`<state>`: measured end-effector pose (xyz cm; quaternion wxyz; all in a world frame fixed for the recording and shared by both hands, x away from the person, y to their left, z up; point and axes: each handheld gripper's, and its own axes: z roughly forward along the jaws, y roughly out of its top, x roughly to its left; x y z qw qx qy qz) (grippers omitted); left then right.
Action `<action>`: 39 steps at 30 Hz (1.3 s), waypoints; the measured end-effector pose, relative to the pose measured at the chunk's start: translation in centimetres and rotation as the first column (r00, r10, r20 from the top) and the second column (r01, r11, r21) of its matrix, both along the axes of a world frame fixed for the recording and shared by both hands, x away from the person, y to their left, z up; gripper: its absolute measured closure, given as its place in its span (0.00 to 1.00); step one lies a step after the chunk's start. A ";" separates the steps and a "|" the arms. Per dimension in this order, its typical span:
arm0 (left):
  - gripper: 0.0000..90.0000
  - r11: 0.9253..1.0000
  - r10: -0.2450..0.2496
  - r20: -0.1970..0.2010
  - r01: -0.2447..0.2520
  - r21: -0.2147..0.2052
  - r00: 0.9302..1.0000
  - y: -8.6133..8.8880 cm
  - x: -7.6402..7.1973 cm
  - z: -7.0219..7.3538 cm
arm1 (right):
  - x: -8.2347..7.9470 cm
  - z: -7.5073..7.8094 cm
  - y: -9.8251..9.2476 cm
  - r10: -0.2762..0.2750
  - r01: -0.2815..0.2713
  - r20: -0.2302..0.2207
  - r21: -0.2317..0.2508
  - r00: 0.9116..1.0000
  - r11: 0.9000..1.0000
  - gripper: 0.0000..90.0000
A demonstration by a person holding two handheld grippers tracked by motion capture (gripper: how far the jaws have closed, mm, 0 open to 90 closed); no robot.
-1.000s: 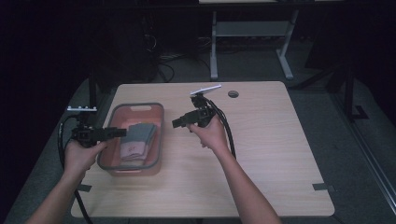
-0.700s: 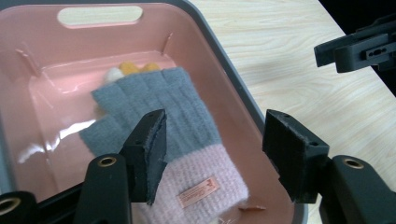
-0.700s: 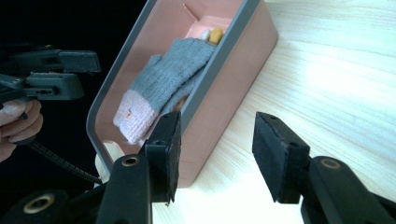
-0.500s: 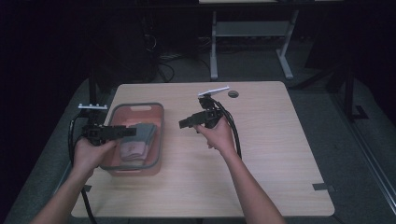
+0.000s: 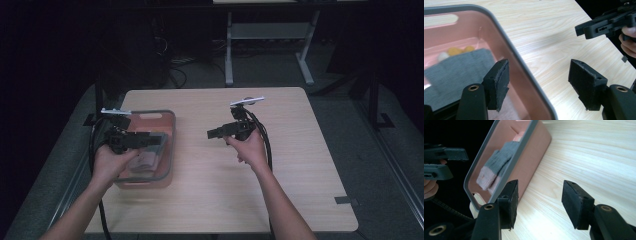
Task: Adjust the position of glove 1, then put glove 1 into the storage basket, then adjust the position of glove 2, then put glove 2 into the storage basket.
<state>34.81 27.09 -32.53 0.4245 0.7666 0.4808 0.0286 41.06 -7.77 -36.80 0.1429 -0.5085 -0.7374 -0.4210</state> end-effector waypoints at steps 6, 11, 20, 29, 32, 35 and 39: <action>0.37 0.999 -0.038 0.004 0.038 -0.011 0.999 -1.8 0.2 0.2 | -0.3 -0.5 -1.6 -0.020 0.020 -0.013 -0.006 1.000 1.000 0.51; 0.37 0.998 -0.064 0.002 0.064 -0.020 0.998 -3.2 0.2 0.1 | -0.5 -0.8 -2.6 -0.030 0.030 -0.007 -0.007 1.000 1.000 0.49; 0.36 0.995 -0.096 0.004 0.096 -0.015 0.995 -4.5 0.1 0.0 | -0.8 -1.0 -3.6 -0.039 0.039 -0.011 -0.010 0.999 0.999 0.48; 0.36 0.993 -0.118 -0.001 0.118 -0.018 0.993 -5.6 0.2 -0.2 | -1.0 -1.4 -4.9 -0.059 0.059 -0.017 -0.010 0.998 0.998 0.48; 0.36 0.992 -0.125 -0.003 0.125 -0.016 0.992 -6.0 0.2 -0.3 | -1.0 -1.6 -5.4 -0.065 0.065 -0.024 -0.012 0.998 0.998 0.48; 0.36 0.991 -0.131 -0.002 0.131 -0.019 0.991 -6.5 0.2 -0.3 | -1.2 -1.7 -5.9 -0.076 0.075 -0.020 -0.007 0.997 0.997 0.48; 0.35 0.990 -0.142 0.000 0.142 -0.019 0.990 -7.1 0.2 -0.3 | -1.3 -1.9 -6.6 -0.082 0.082 -0.030 -0.015 0.996 0.997 0.47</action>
